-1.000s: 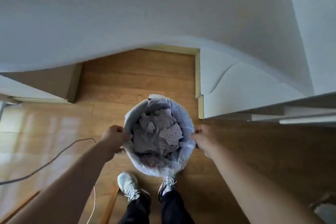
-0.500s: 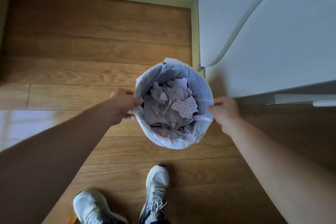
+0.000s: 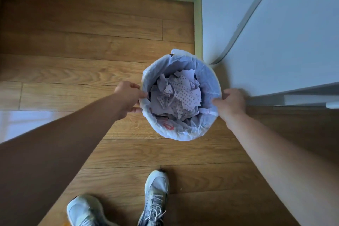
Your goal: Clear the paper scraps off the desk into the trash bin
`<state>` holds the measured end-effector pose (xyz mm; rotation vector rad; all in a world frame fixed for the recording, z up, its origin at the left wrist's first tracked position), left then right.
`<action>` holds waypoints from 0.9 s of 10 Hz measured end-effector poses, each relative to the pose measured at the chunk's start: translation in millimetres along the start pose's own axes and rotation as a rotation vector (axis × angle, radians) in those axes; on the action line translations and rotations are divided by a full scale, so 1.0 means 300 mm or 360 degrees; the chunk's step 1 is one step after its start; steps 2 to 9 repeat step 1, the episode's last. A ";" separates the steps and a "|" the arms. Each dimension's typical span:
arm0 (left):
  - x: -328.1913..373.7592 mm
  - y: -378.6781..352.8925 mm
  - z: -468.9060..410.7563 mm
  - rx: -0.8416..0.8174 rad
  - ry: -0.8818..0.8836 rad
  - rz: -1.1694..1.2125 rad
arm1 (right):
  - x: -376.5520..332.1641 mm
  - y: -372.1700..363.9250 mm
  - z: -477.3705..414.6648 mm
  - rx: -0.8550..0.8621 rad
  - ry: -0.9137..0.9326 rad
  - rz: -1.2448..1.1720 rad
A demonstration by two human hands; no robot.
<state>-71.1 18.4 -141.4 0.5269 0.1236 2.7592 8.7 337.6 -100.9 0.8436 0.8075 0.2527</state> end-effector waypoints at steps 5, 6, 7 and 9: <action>0.018 0.054 0.085 0.0157 -0.0013 0.0008 | -0.095 0.078 0.077 0.0035 0.0132 0.0263; 0.018 0.054 0.085 0.0157 -0.0013 0.0008 | -0.095 0.078 0.077 0.0035 0.0132 0.0263; 0.018 0.054 0.085 0.0157 -0.0013 0.0008 | -0.095 0.078 0.077 0.0035 0.0132 0.0263; 0.018 0.054 0.085 0.0157 -0.0013 0.0008 | -0.095 0.078 0.077 0.0035 0.0132 0.0263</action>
Point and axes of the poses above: each hand's wrist, its own z-axis away from the middle knuckle, its own y-axis out of the back of the hand, x = y × z, the point moved 8 cm from there along -z, towards the middle knuckle, and after that the axes turned 11 degrees about y, right-handed, at the moved point
